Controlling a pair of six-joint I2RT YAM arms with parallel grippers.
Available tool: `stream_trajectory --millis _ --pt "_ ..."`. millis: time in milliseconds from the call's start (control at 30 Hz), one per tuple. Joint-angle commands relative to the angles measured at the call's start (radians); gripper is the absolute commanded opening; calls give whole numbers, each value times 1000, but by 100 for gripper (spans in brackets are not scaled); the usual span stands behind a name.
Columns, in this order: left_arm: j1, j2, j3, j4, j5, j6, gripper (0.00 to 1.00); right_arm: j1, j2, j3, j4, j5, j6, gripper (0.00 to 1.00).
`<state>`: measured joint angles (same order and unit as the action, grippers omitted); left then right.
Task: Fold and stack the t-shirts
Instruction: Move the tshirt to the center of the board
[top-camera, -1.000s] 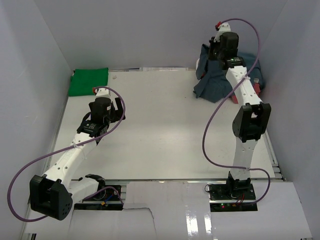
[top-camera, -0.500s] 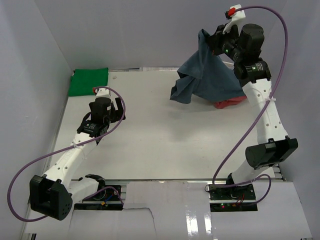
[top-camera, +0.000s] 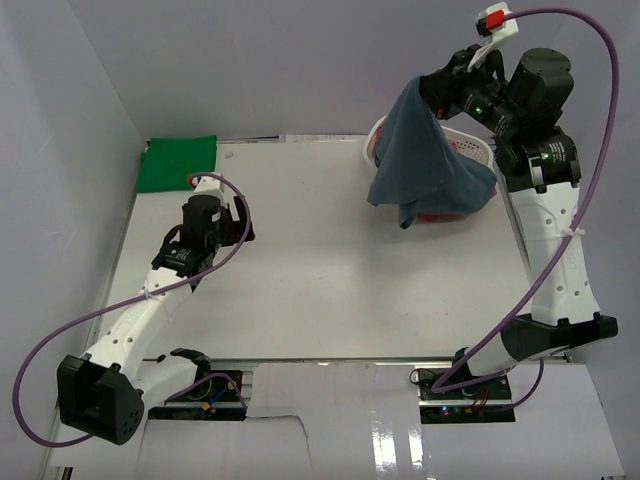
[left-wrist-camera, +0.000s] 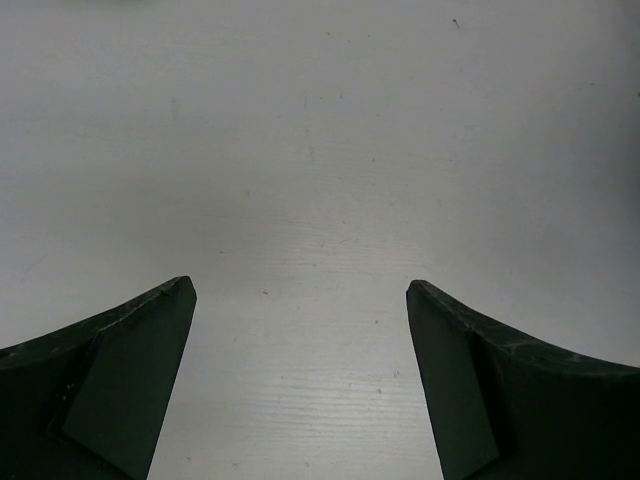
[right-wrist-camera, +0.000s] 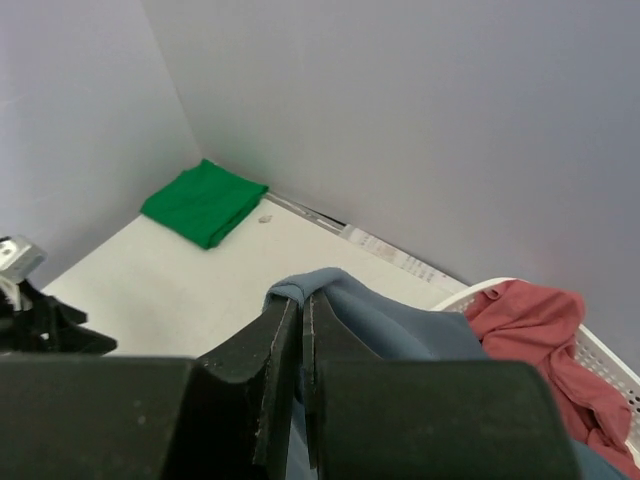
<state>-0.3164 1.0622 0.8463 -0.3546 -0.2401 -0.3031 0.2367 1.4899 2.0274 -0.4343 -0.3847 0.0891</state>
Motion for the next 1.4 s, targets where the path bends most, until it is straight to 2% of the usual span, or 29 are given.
stream_trajectory --millis 0,200,333,367,433,467,500,667,800,867,1000,1133,1367 --pt "-3 -10 31 25 90 15 98 6 -65 80 28 -100 64 8" --pt "-4 8 54 23 197 15 98 6 -36 215 25 -213 127 8" --pt "-4 -1 57 23 203 18 98 4 -51 200 112 -299 225 8" --pt "-4 -11 51 22 188 19 98 6 -60 171 173 -325 292 8" --pt "-6 -27 43 25 171 15 98 13 -107 6 271 -414 378 8" --pt "-6 -43 42 25 162 13 98 25 -124 -59 355 -430 435 8" --pt "-4 -50 37 23 148 10 98 42 -141 -161 370 -424 437 8" --pt "-4 -85 39 3 121 -16 98 193 -175 -357 321 -381 367 8" --pt "-6 -103 33 -14 122 -28 98 335 -160 -488 253 -254 256 8" --pt "-4 -111 36 -21 124 -33 98 366 -140 -510 243 -227 238 8" --pt "-4 -131 53 -63 146 -50 98 423 -63 -532 229 -180 205 8" --pt "-6 -160 83 -109 166 -73 98 472 90 -509 226 -160 184 8" --pt "-6 -222 137 -171 159 -94 98 575 438 -297 192 -167 176 8"
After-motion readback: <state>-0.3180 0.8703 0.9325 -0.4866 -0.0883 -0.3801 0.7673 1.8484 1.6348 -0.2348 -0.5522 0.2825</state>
